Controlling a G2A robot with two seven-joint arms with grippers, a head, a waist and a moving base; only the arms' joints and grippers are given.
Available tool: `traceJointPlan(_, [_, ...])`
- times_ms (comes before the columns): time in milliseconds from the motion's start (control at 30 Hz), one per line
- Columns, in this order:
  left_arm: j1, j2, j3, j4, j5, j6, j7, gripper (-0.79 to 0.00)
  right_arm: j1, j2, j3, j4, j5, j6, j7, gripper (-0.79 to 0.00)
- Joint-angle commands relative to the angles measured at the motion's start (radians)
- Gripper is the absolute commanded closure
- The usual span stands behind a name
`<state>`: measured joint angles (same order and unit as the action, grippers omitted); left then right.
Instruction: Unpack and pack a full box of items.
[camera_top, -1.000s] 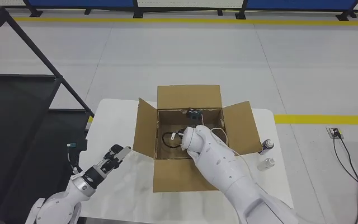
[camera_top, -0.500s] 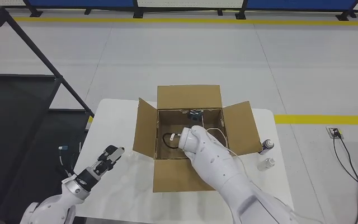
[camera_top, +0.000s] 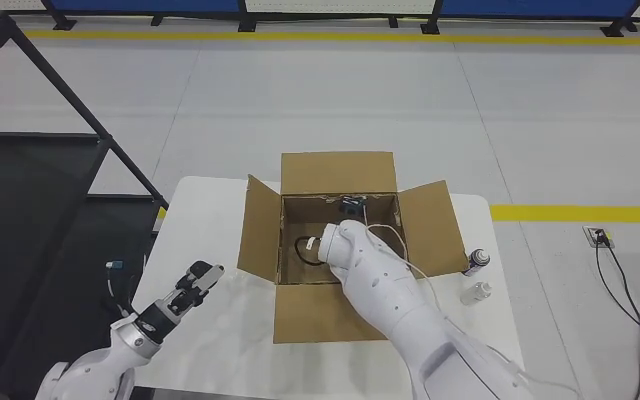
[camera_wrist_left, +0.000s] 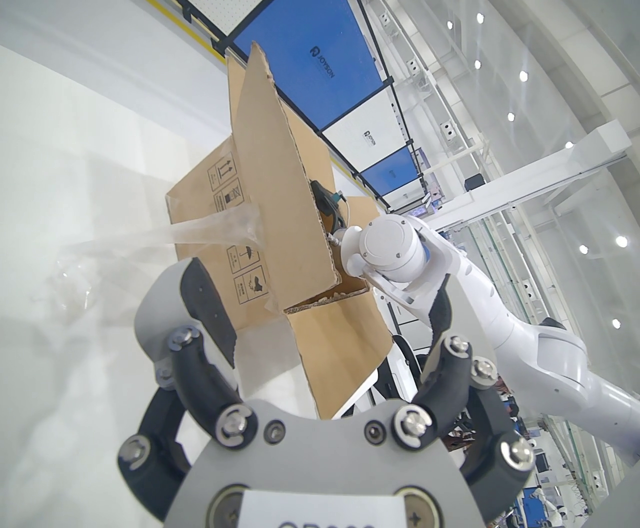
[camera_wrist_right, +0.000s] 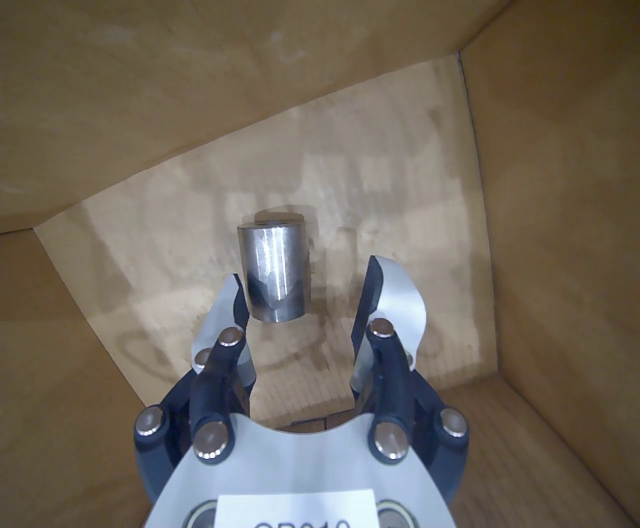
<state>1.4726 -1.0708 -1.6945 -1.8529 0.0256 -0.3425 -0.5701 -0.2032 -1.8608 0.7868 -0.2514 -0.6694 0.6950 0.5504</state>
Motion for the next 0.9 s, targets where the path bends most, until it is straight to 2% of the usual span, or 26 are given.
traceJointPlan(0, [-0.002,0.0,0.002,-0.001,0.001,-0.001,-0.002,-0.785,0.001,0.001,0.003,0.0,-0.002,-0.016,-0.009,-0.566])
traceJointPlan(167, [0.004,0.001,0.0,-0.001,0.0,-0.006,0.004,-0.785,-0.001,0.009,0.017,0.014,0.001,-0.097,-0.036,-0.566])
traceJointPlan(333, [0.016,0.002,-0.007,-0.004,-0.008,-0.011,0.012,-0.785,-0.011,0.014,0.016,0.029,-0.018,-0.177,-0.059,-0.613])
traceJointPlan(533, [0.022,0.003,-0.012,-0.007,-0.025,-0.015,0.007,-0.785,-0.034,0.015,0.013,0.043,-0.042,-0.233,-0.114,-0.517])
traceJointPlan(700, [0.022,0.004,-0.016,-0.007,-0.035,-0.016,0.003,-0.785,-0.04,0.019,0.009,0.058,-0.066,-0.292,-0.118,-0.391])
traceJointPlan(867, [0.021,0.005,-0.017,-0.005,-0.04,-0.019,0.0,-0.785,-0.045,0.021,0.004,0.06,-0.09,-0.317,-0.127,-0.369])
